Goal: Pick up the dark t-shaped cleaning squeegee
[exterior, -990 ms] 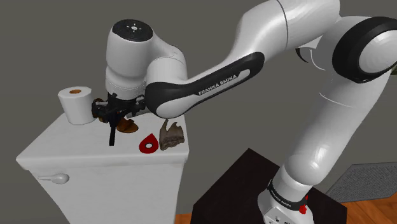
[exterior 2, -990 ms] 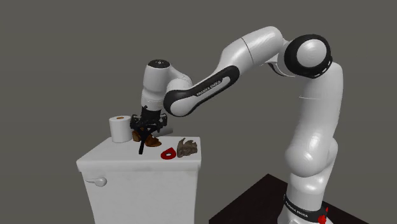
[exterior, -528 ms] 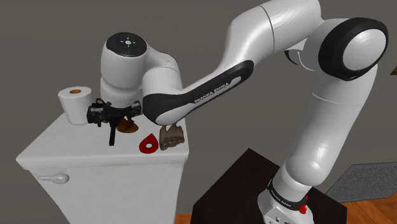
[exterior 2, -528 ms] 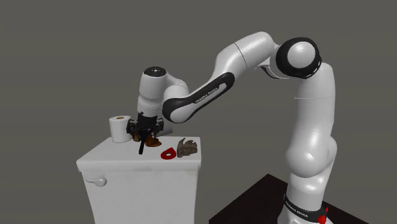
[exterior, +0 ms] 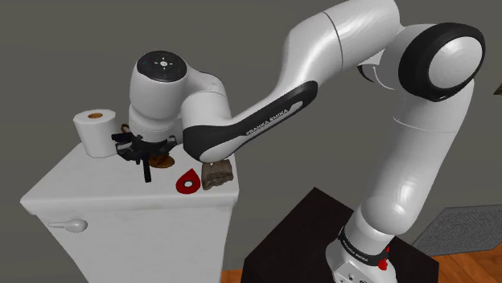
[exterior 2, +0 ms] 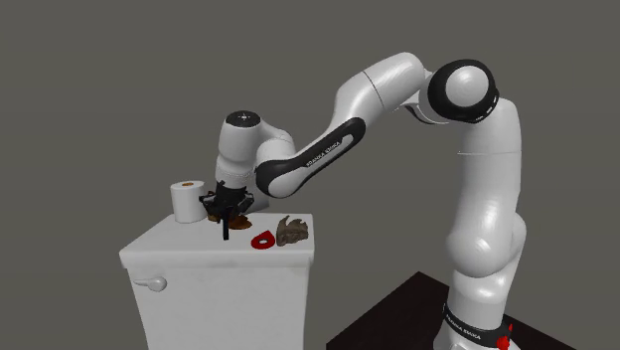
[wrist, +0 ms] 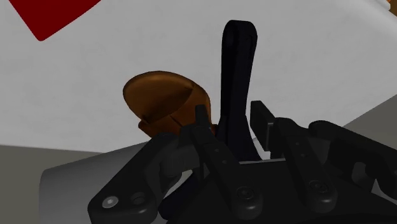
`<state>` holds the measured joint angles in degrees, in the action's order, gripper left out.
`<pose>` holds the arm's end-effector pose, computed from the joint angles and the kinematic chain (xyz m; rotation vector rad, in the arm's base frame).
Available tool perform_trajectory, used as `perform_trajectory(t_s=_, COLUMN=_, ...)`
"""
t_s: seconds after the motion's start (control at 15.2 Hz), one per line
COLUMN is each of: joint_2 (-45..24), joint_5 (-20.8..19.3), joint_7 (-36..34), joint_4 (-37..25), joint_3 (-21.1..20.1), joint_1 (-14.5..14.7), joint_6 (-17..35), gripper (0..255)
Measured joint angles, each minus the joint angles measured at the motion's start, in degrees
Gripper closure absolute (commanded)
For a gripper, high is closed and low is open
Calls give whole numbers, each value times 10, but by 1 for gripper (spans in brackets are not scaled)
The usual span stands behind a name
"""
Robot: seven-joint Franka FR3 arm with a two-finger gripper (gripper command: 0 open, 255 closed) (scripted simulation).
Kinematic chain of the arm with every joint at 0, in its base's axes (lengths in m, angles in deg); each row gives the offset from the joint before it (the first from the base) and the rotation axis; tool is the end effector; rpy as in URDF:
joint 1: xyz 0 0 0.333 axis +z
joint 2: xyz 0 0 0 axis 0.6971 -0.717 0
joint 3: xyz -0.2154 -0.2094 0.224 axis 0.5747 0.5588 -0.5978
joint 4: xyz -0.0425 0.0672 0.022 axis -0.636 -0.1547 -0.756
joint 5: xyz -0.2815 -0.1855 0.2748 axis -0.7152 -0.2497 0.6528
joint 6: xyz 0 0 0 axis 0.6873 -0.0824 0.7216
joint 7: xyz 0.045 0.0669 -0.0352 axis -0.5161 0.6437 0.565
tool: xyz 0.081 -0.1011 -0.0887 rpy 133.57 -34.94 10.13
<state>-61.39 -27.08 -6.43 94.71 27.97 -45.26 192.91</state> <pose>0.5251 0.4133 0.4339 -2.9634 0.3169 -0.8487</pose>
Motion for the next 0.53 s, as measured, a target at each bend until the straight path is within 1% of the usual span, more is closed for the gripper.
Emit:
perform_trajectory(t_s=0.33, joint_2=0, joint_5=0, joint_7=0, joint_4=0, joint_3=0, joint_1=0, joint_6=0, gripper=255)
perform_trajectory(t_s=0.53, joint_2=7, joint_5=15, joint_7=14, joint_4=-8, joint_3=-3, joint_1=-2, joint_6=-9, gripper=255)
